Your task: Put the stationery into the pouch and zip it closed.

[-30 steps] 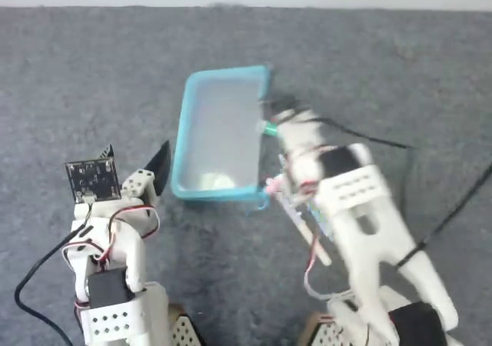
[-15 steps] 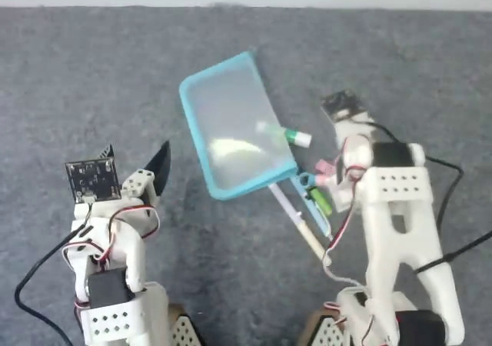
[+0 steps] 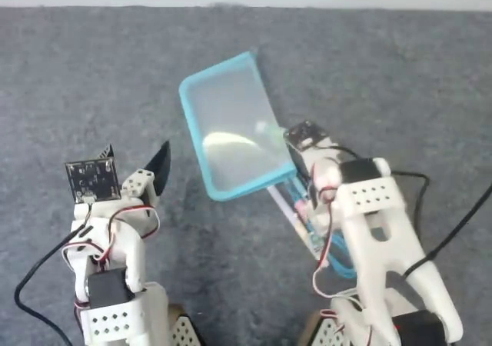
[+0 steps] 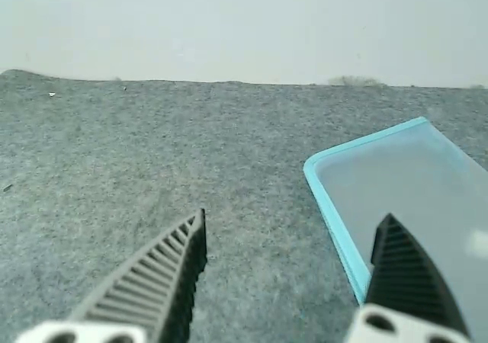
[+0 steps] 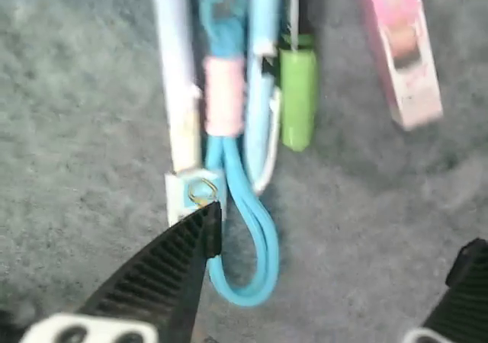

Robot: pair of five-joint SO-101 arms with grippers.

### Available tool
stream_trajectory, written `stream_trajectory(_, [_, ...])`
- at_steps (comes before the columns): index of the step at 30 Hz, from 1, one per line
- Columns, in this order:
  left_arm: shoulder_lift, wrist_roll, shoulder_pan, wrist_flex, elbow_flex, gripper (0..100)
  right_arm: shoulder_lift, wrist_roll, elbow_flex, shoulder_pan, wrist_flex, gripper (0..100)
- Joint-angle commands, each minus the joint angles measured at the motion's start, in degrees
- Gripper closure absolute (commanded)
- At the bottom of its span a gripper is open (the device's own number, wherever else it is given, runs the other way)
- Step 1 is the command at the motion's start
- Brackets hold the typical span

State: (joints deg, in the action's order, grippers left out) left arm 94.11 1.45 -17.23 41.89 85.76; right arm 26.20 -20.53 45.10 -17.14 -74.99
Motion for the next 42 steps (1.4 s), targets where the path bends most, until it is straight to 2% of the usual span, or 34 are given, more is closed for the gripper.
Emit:
stream_trajectory(1, [0.5,0.6,-0.3,-1.9,-0.8,67,2.2,-0.3,-0.4,-6.1,2.8,55.6])
stream_trajectory(6, [0.5,0.6,-0.3,-1.8,-0.8,67,1.9,4.3,0.9,-13.2,7.2,55.6])
stream_trajectory(13, [0.5,0.6,-0.2,-1.7,-0.8,67,-6.4,4.6,1.8,-13.5,14.4,56.0])
stream_trajectory(23, [0.6,0.6,-0.2,-1.8,-0.8,67,-12.5,9.8,1.9,-13.1,16.8,76.6])
stream_trajectory(27, [0.7,0.5,1.0,-1.7,-0.7,67,-12.5,10.0,2.5,-12.2,16.7,77.0])
stream_trajectory(33, [0.6,0.4,2.2,-1.6,-0.7,67,-8.4,10.0,3.4,-5.9,17.3,76.8])
stream_trajectory(42, [0.8,0.4,2.6,-0.5,-0.7,67,-0.7,9.8,8.5,-5.8,22.4,76.8])
